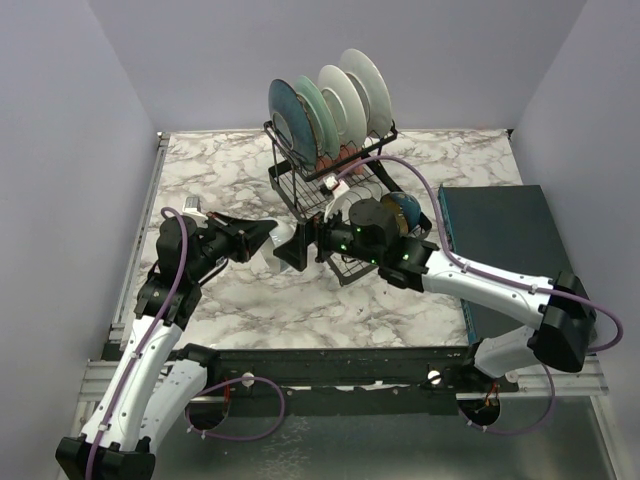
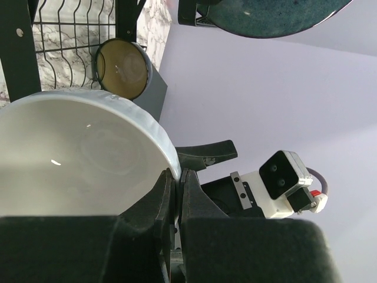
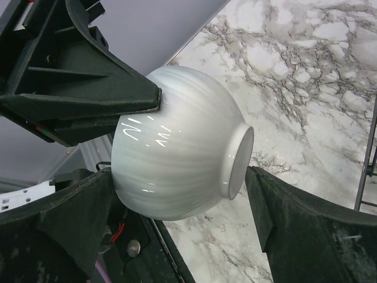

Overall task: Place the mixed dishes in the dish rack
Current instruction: Pick up the bowl from the center of the board, then insert the bowl into the dish rack.

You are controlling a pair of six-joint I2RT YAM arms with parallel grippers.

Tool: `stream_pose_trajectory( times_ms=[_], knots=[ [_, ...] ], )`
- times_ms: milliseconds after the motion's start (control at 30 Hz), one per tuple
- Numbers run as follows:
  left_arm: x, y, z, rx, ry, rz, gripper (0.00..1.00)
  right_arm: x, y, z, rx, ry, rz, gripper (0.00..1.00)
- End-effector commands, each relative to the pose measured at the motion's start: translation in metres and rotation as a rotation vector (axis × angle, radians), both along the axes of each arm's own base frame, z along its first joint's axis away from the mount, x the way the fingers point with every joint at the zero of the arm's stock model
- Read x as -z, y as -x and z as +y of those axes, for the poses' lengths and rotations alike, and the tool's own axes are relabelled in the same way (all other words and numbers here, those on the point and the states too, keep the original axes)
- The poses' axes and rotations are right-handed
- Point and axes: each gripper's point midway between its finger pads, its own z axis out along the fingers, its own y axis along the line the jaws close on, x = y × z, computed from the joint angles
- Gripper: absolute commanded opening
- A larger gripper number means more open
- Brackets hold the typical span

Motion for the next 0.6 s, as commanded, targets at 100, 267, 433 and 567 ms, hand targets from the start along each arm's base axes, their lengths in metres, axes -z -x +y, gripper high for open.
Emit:
stream_pose_trajectory(
  times_ms=[100, 267, 433, 567],
  knots=[
    [-0.026, -0.002, 0.004, -0.043, 0.039, -0.052, 0.00, -0.013, -0.002, 0.013, 0.031, -0.007, -0.052, 1.00],
    [-0.027, -0.005, 0.006, -0.059, 0.033, -0.054, 0.00, -0.008, -0.005, 0.014, 0.075, 0.007, -0.051, 0.99],
    [-0.027, -0.006, 0.007, -0.066, 0.031, -0.052, 0.00, -0.003, -0.004, 0.019, 0.097, 0.028, -0.052, 1.00],
    [-0.029, -0.006, 0.008, -0.068, 0.031, -0.058, 0.00, 0.000, -0.007, 0.021, 0.118, 0.045, -0.052, 0.98]
  ],
)
